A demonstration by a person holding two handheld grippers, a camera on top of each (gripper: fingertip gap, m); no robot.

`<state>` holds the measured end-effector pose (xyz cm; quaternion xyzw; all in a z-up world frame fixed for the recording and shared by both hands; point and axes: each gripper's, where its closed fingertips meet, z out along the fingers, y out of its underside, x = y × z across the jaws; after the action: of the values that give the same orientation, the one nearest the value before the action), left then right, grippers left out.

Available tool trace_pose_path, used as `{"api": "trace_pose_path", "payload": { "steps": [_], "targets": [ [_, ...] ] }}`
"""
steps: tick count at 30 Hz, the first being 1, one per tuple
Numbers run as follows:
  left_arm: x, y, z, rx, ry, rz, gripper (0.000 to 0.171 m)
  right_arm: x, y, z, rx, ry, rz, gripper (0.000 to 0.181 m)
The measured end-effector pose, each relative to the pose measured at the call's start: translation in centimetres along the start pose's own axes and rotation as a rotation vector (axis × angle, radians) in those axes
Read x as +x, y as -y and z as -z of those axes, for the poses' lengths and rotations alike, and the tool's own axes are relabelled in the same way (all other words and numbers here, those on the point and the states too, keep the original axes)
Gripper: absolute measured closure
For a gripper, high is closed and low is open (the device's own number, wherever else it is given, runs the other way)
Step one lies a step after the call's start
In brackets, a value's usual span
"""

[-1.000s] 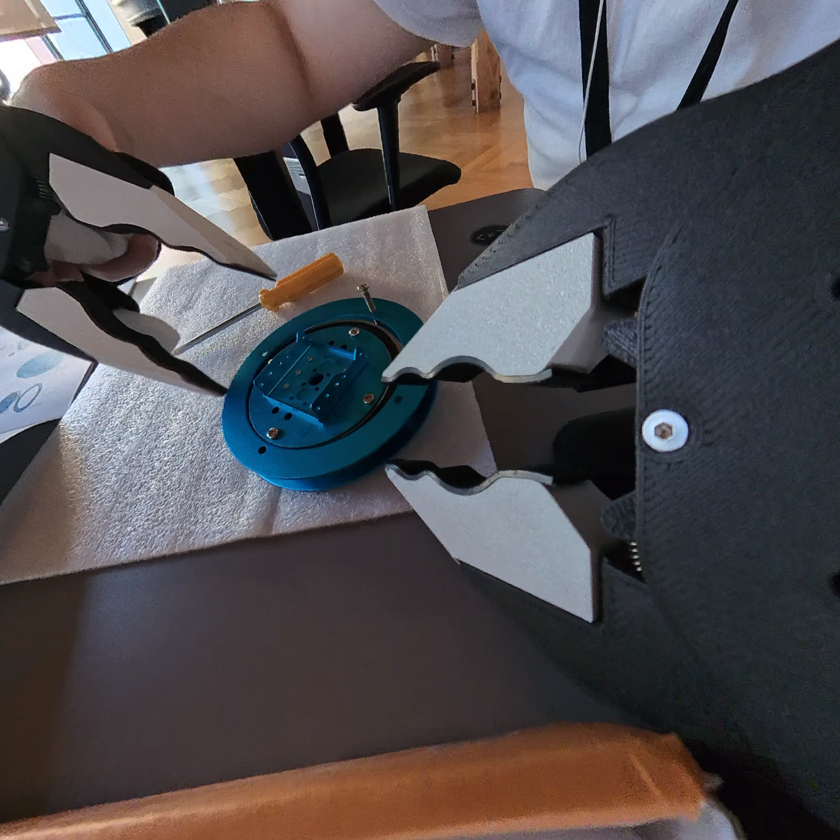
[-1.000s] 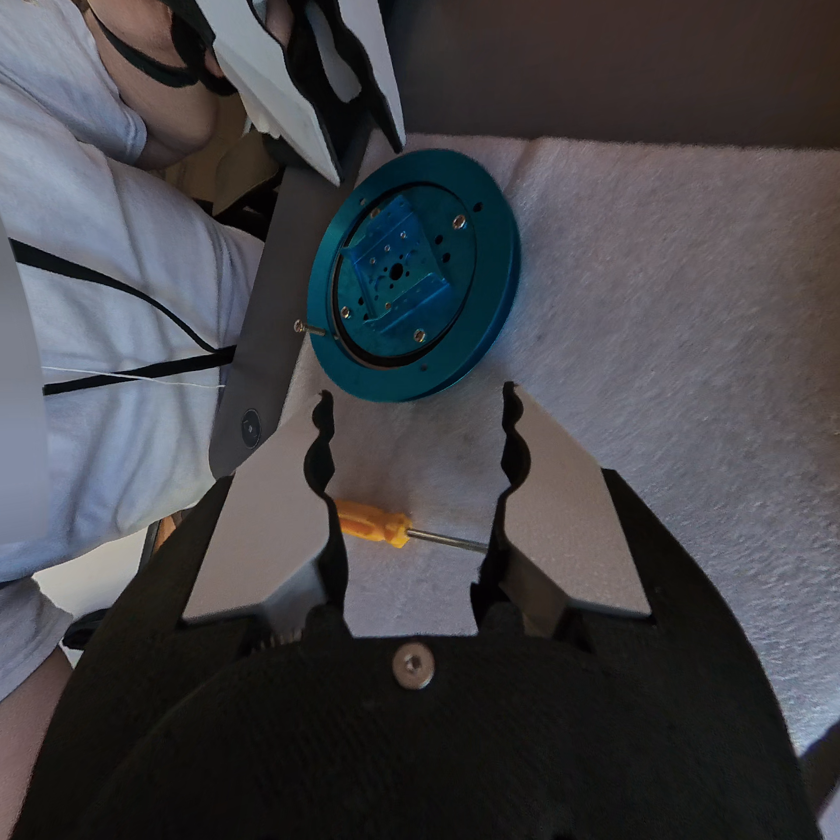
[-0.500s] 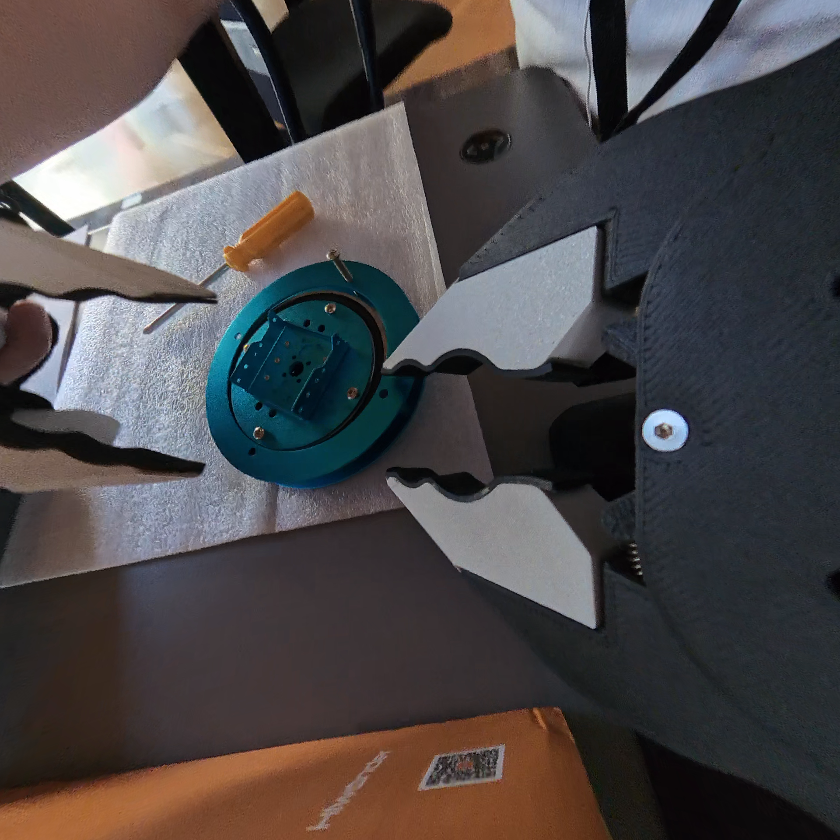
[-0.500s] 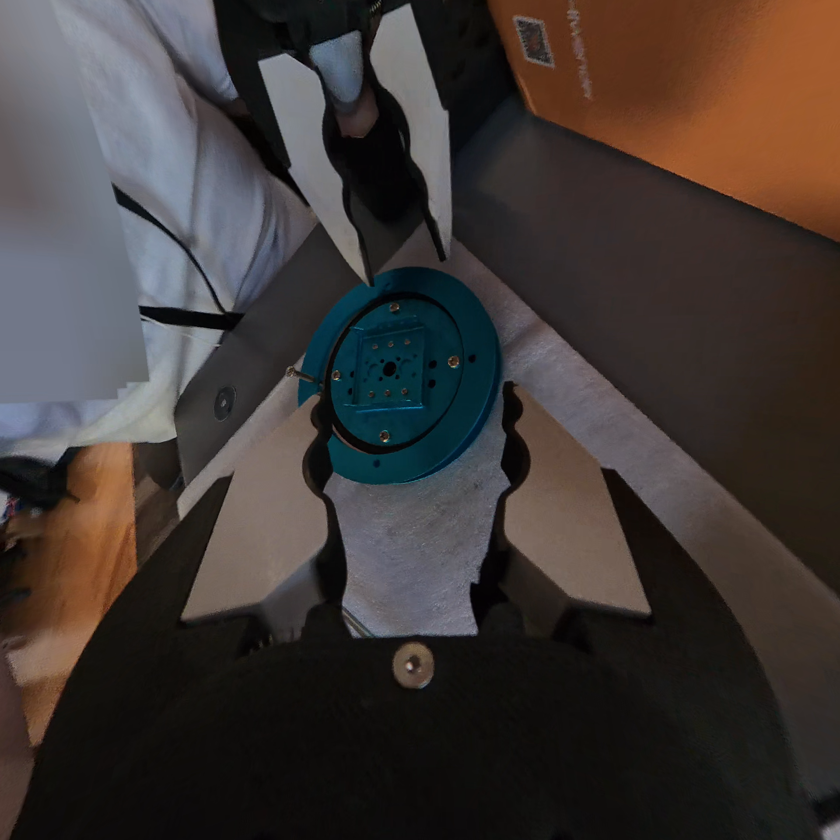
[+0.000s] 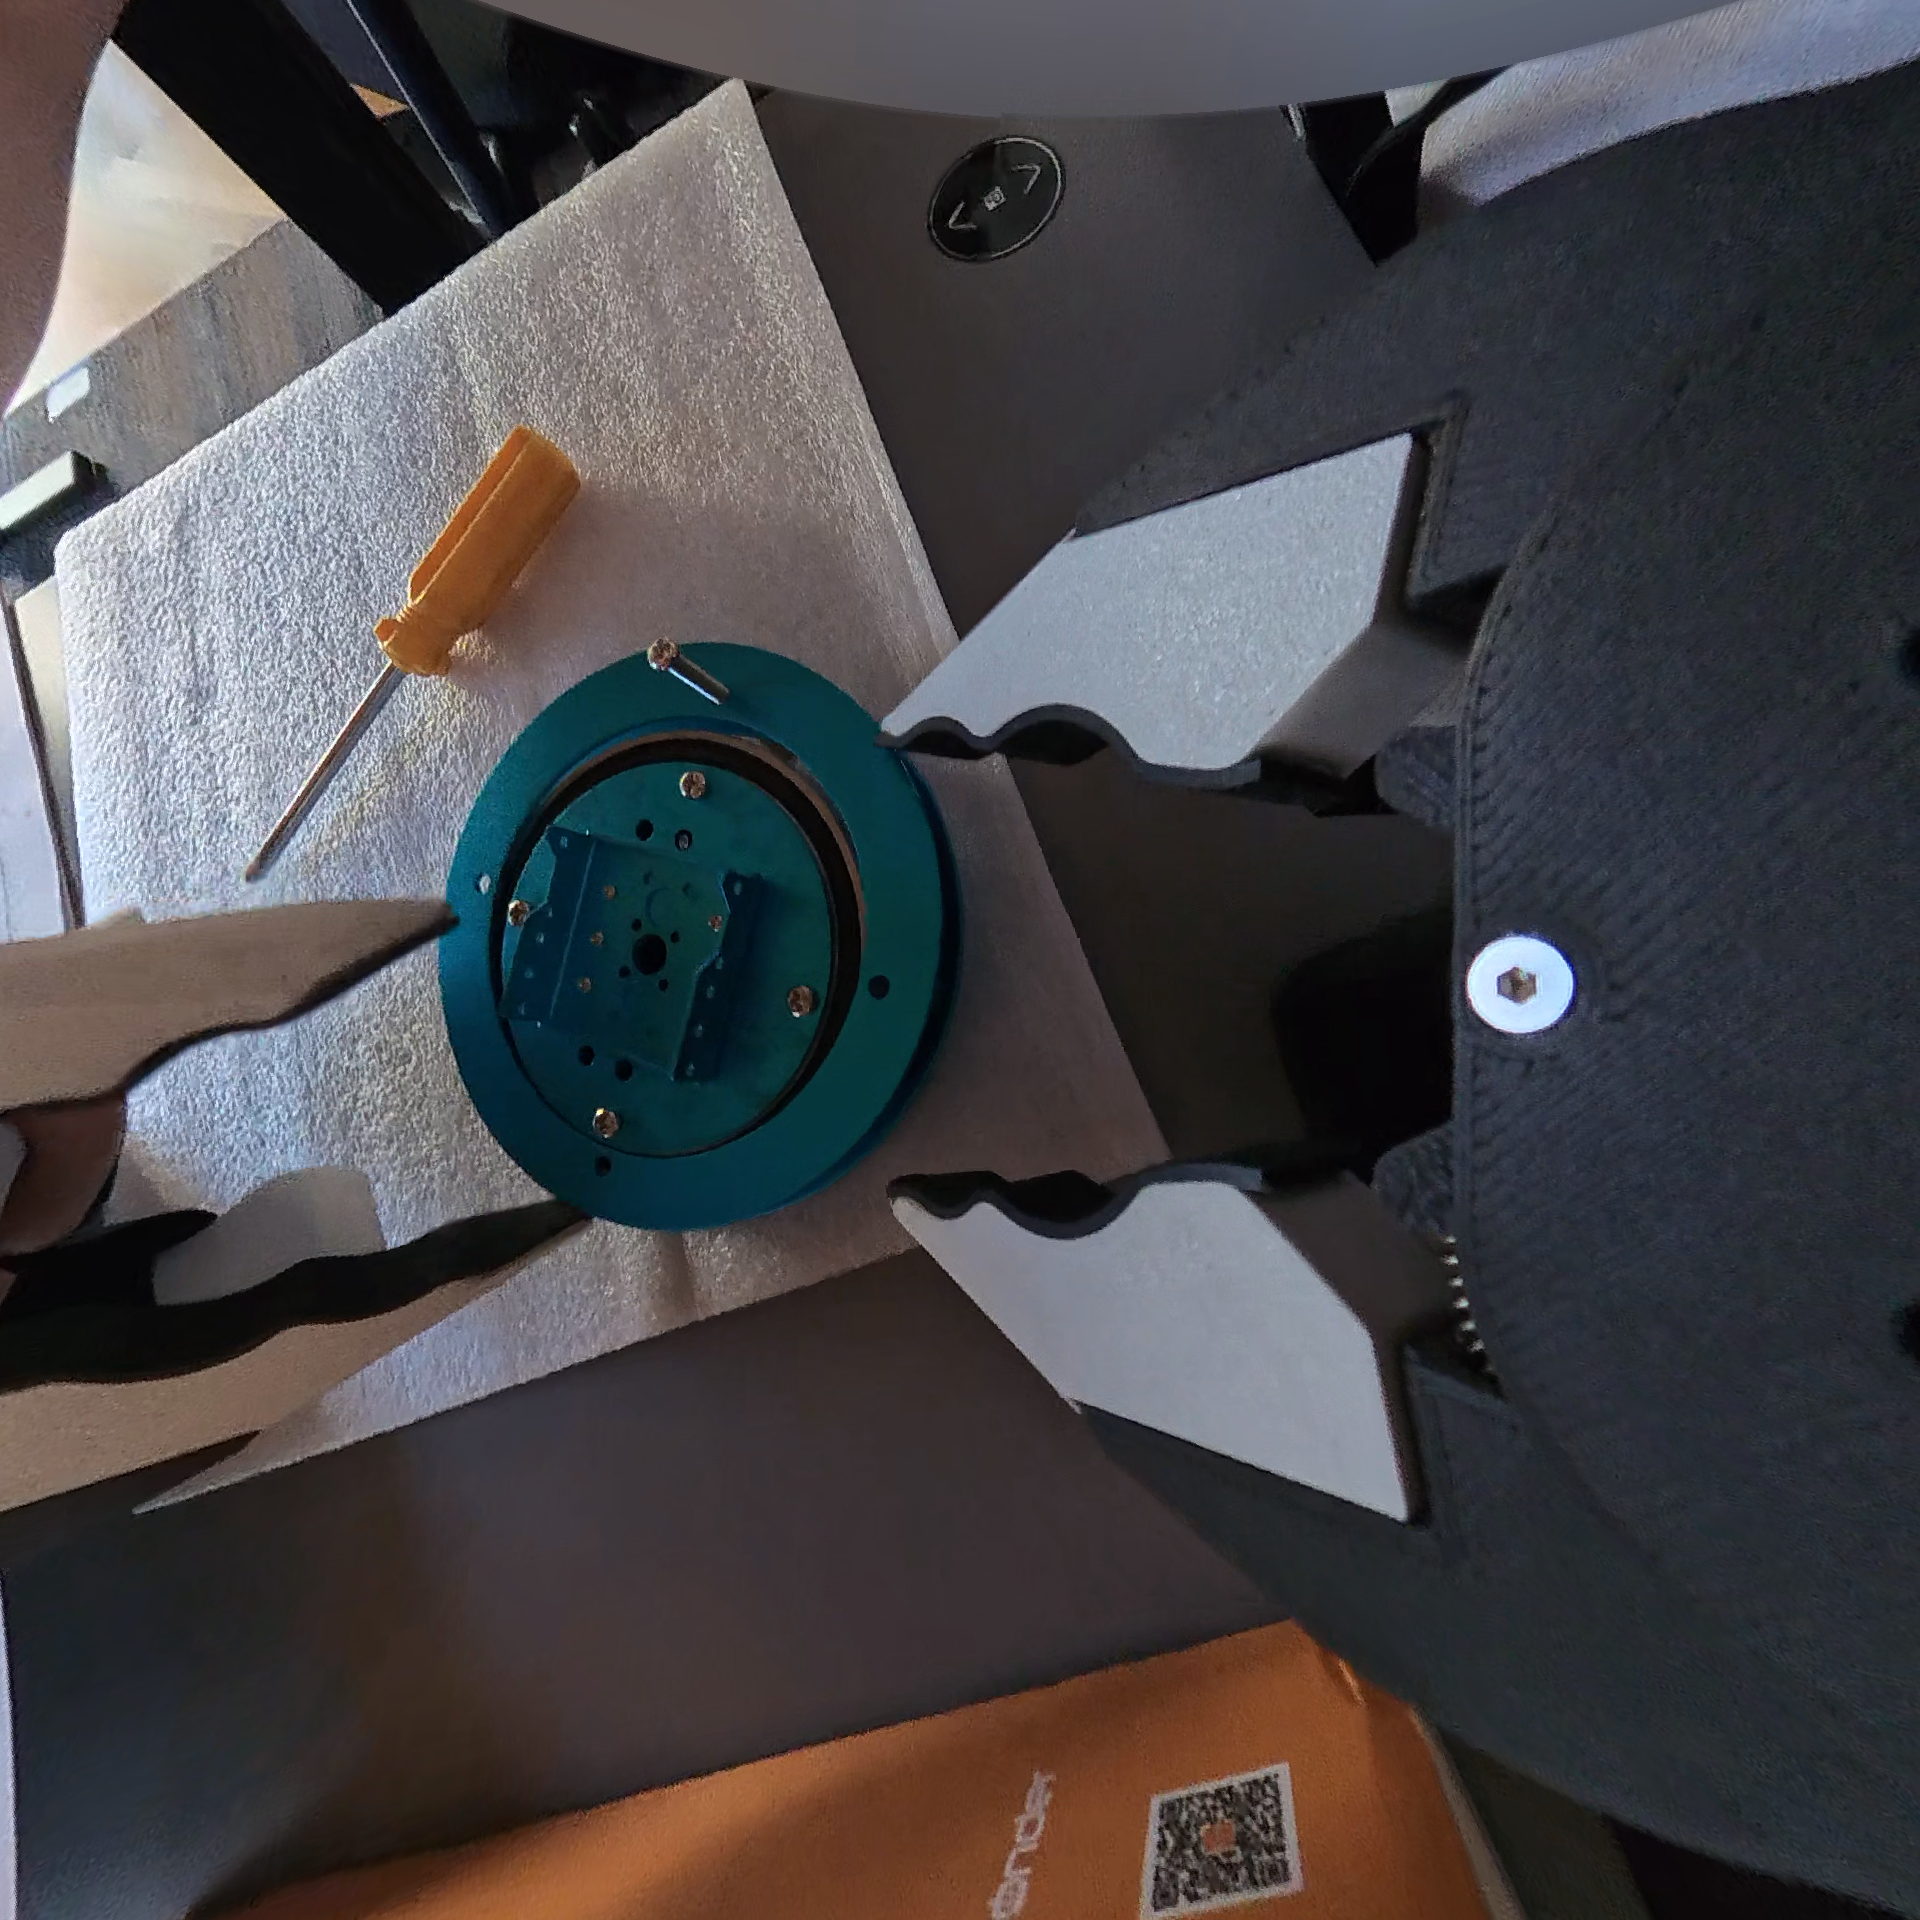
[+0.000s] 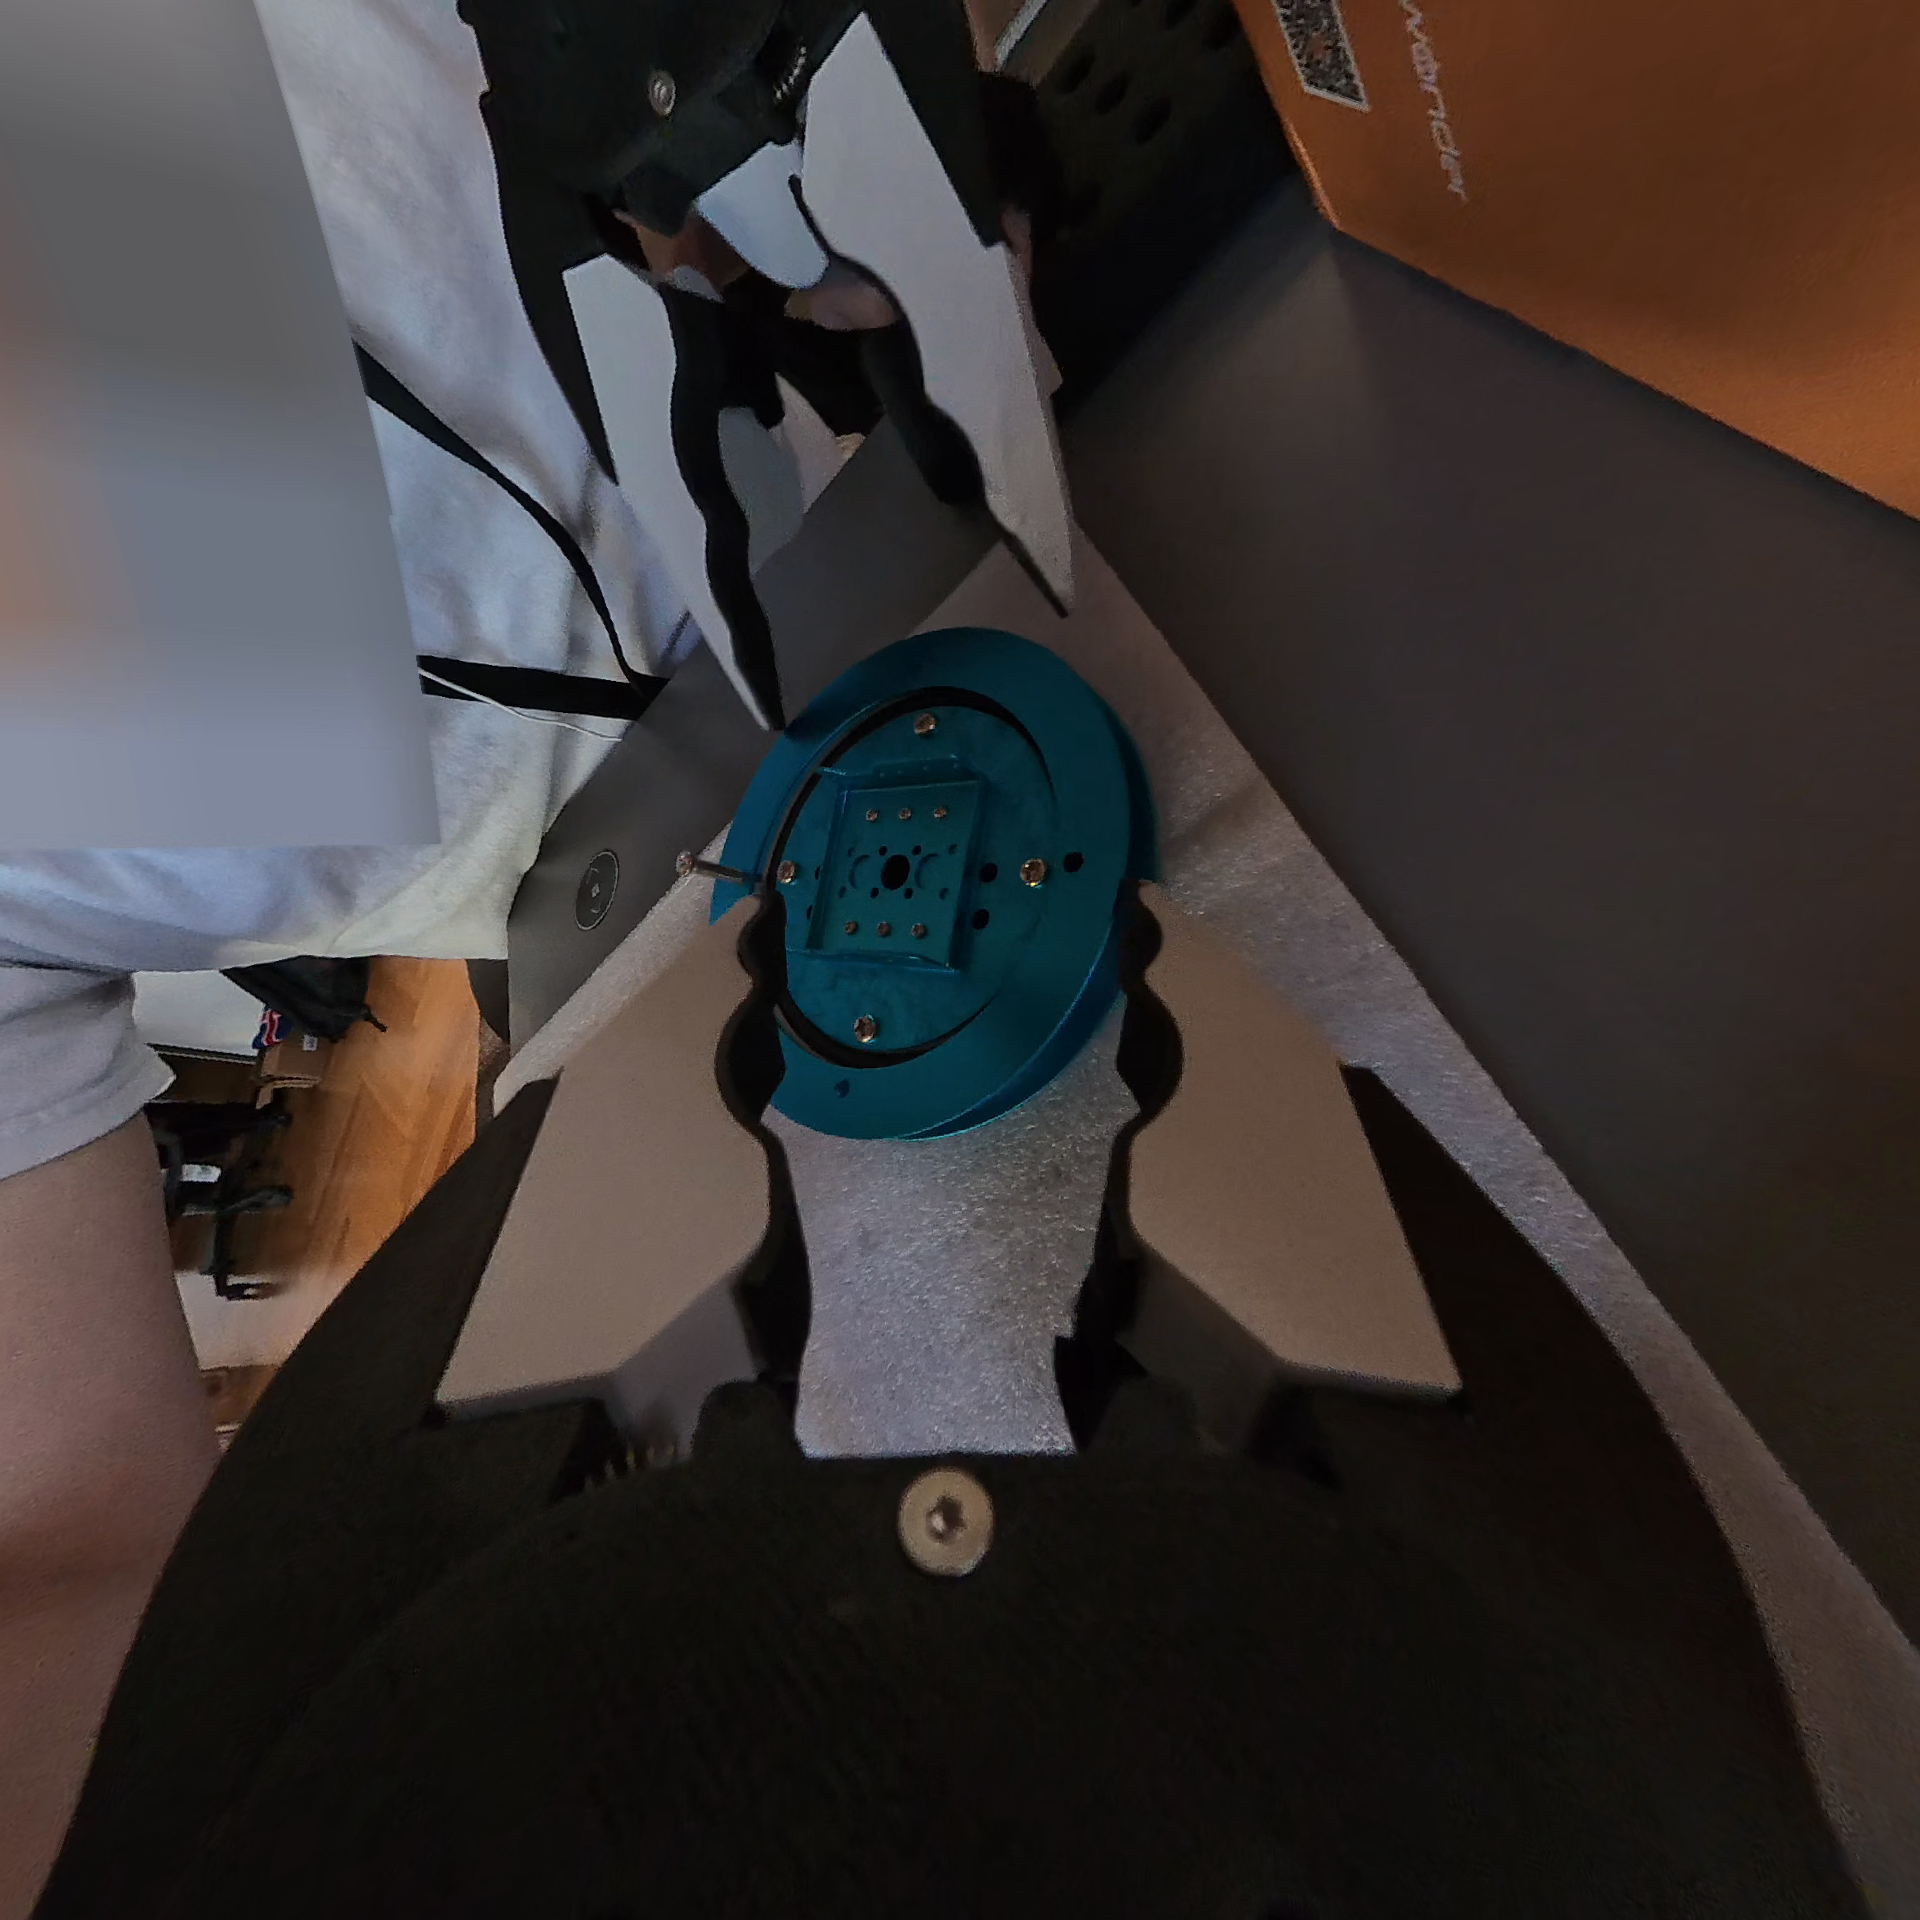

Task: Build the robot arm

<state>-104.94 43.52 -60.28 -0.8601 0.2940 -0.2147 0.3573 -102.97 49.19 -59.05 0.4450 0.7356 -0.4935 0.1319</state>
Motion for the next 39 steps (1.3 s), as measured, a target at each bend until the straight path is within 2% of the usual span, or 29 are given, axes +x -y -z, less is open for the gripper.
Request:
{"api": "trace_pose_path", "payload": {
  "steps": [8,27,29,31,34,39],
  "targets": [
    [0.5,-0.4,-0.7,-0.041,-0.007,-0.017,0.086,0.0,-0.1,-0.1,-0.002,-0.004,0.001,0.118],
    [0.6,-0.6,-0.9,-0.054,0.008,-0.021,0.091,-0.1,-0.2,0.1,0.026,-0.008,-0.019,0.116],
    [0.6,-0.6,-0.9,-0.053,0.008,-0.021,0.092,0.1,-0.2,0.1,0.025,-0.032,0.005,0.118],
    [0.6,-0.6,-0.9,-0.054,0.003,-0.02,0.093,0.1,-0.2,0.1,0.025,-0.071,0.019,0.112],
    [0.7,-0.5,-0.8,-0.05,-0.015,-0.012,0.092,0.6,-0.5,0.6,0.016,-0.219,0.081,0.102],
    [0.9,0.4,0.1,0.008,-0.099,0.066,0.097,-1.1,-0.2,2.0,0.12,-0.425,0.153,0.092]
  ]
}}
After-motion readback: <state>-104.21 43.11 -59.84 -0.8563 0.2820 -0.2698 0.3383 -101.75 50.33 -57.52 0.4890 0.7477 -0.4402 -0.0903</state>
